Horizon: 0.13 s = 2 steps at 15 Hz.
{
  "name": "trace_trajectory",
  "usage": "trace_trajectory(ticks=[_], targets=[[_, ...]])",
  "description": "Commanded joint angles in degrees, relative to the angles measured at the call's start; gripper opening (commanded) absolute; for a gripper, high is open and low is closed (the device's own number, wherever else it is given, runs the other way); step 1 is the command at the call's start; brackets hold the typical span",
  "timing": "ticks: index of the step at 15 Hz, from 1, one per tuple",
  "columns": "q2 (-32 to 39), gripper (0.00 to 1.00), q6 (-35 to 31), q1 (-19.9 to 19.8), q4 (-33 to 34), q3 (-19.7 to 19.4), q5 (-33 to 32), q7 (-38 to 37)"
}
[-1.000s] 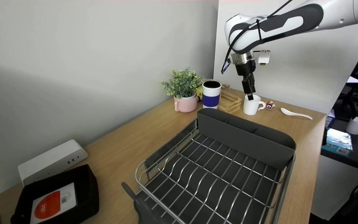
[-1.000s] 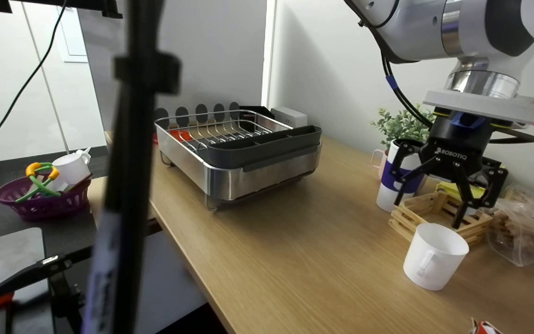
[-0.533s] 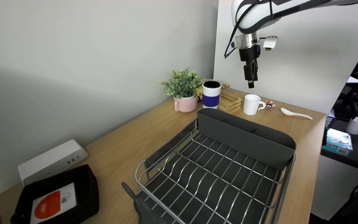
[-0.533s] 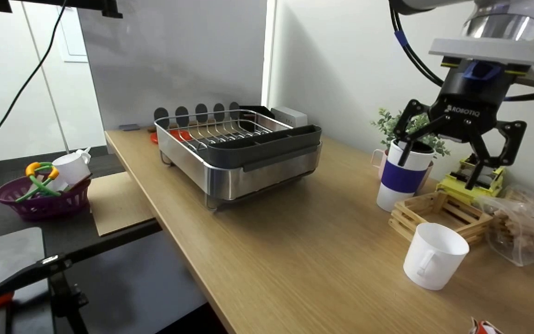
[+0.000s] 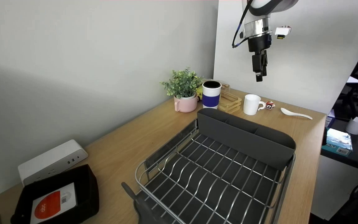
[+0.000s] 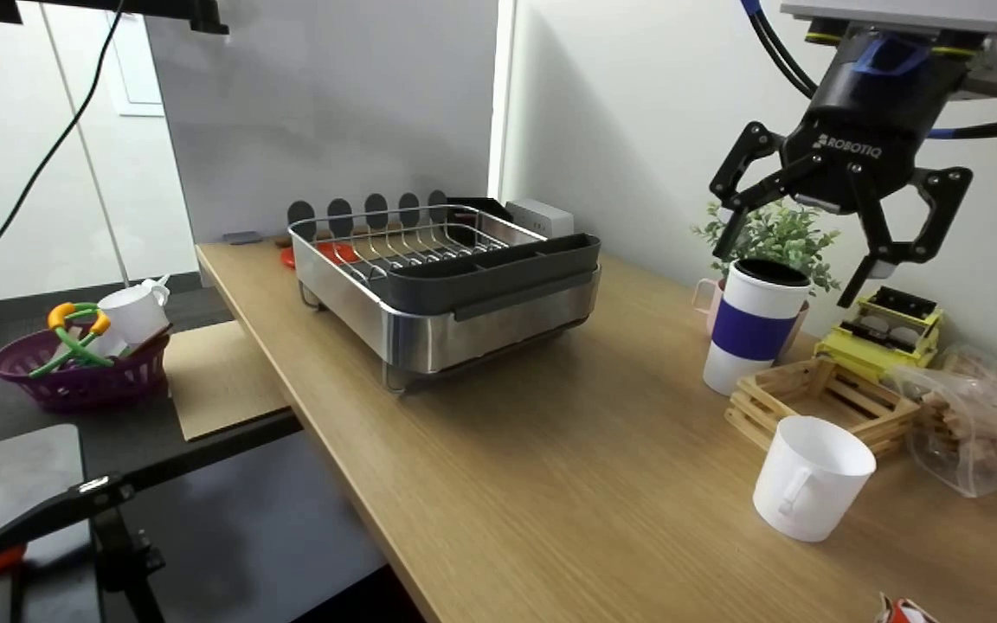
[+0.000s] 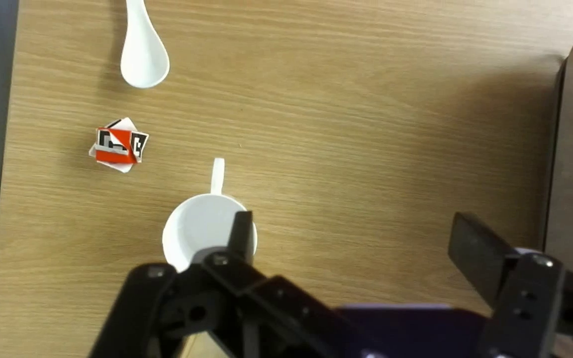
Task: Remove the white mug from the dish rack and place it on the right side of the countertop
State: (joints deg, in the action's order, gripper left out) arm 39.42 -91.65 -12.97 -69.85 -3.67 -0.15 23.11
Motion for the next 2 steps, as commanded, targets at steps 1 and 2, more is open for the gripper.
trace_trajectory(ticks=[1, 2], targets=[[0.1, 1.0, 0.2, -0.4, 0.1, 0.5, -0.3, -0.1], [0.1, 1.0, 0.2, -0.4, -0.1, 0.5, -0.3, -0.1]])
